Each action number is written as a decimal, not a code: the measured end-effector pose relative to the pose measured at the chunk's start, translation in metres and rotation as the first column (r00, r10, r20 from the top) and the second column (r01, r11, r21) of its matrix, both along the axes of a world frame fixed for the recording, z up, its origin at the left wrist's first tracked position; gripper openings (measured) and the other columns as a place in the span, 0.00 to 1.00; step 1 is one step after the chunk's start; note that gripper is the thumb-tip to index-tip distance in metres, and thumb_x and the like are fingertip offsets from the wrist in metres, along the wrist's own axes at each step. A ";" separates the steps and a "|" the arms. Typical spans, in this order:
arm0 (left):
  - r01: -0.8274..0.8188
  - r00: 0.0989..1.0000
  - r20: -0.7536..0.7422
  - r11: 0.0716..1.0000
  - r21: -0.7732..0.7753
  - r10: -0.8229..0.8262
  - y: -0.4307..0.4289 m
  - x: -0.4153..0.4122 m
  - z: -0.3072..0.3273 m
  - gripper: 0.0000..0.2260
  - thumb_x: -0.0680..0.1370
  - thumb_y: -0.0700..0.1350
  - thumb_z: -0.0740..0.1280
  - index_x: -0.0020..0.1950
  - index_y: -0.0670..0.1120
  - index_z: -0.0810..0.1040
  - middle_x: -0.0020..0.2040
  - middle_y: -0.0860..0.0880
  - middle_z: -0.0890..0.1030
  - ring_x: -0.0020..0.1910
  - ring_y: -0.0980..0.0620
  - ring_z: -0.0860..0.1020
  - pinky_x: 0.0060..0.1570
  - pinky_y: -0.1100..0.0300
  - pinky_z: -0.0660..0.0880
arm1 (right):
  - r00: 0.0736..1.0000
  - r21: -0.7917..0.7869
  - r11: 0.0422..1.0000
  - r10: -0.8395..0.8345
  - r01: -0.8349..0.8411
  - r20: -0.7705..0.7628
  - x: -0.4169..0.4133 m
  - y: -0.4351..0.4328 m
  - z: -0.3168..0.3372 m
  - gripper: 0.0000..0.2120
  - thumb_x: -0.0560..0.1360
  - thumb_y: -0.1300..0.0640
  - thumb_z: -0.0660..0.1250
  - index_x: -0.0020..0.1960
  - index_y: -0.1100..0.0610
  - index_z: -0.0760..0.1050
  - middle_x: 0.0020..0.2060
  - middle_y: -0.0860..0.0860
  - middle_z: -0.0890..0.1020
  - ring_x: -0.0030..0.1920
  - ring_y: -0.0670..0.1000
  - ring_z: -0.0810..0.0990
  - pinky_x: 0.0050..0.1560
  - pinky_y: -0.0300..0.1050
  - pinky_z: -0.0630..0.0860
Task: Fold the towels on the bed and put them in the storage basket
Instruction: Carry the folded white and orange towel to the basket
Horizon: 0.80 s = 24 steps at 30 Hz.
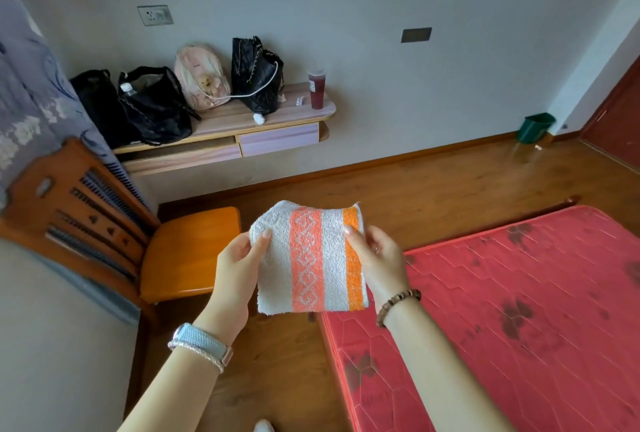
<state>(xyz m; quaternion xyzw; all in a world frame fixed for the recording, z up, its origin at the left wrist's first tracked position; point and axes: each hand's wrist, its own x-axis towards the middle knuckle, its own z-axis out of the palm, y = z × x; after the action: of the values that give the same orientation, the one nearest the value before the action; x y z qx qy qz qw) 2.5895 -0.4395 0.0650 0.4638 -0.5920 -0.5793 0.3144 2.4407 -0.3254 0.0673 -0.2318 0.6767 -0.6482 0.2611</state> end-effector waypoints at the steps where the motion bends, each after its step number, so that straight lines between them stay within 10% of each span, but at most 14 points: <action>1: 0.001 1.000 -0.006 1.000 0.007 -0.001 -0.007 -0.006 -0.002 0.09 0.81 0.51 0.64 0.52 0.48 0.79 0.52 0.48 0.81 0.56 0.46 0.78 0.60 0.47 0.75 | 1.000 0.001 1.000 -0.003 0.003 0.008 -0.005 -0.007 0.000 0.10 0.76 0.49 0.69 0.40 0.53 0.78 0.33 0.52 0.74 0.36 0.50 0.70 0.40 0.46 0.66; 7: 0.033 0.999 -0.039 0.999 0.022 -0.033 -0.063 -0.038 -0.010 0.08 0.81 0.52 0.64 0.51 0.49 0.79 0.52 0.49 0.81 0.55 0.49 0.79 0.58 0.50 0.77 | 0.999 -0.004 0.999 -0.044 0.044 -0.013 -0.033 -0.059 -0.002 0.17 0.77 0.49 0.68 0.44 0.65 0.75 0.35 0.54 0.70 0.36 0.51 0.67 0.39 0.45 0.63; 14: 0.078 0.997 -0.013 0.996 0.053 -0.077 -0.163 -0.064 -0.014 0.14 0.80 0.53 0.64 0.58 0.45 0.79 0.55 0.48 0.82 0.57 0.47 0.79 0.62 0.46 0.77 | 0.994 0.060 0.993 -0.102 0.104 -0.027 -0.050 -0.147 -0.007 0.13 0.77 0.49 0.68 0.34 0.50 0.72 0.24 0.41 0.68 0.27 0.42 0.65 0.31 0.35 0.62; 24: 0.165 0.986 -0.001 0.982 0.096 -0.165 -0.284 -0.069 -0.030 0.12 0.81 0.53 0.64 0.50 0.45 0.80 0.50 0.46 0.83 0.53 0.46 0.82 0.56 0.48 0.79 | 0.989 0.104 0.984 -0.146 0.146 -0.006 -0.053 -0.255 -0.016 0.12 0.78 0.48 0.67 0.39 0.54 0.76 0.27 0.44 0.72 0.30 0.43 0.68 0.26 0.30 0.61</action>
<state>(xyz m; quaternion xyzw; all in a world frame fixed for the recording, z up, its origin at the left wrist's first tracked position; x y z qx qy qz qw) 2.5207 -0.7231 0.0355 0.4297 -0.6011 -0.6294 0.2407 2.3873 -0.5802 0.0518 -0.1671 0.7246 -0.6296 0.2252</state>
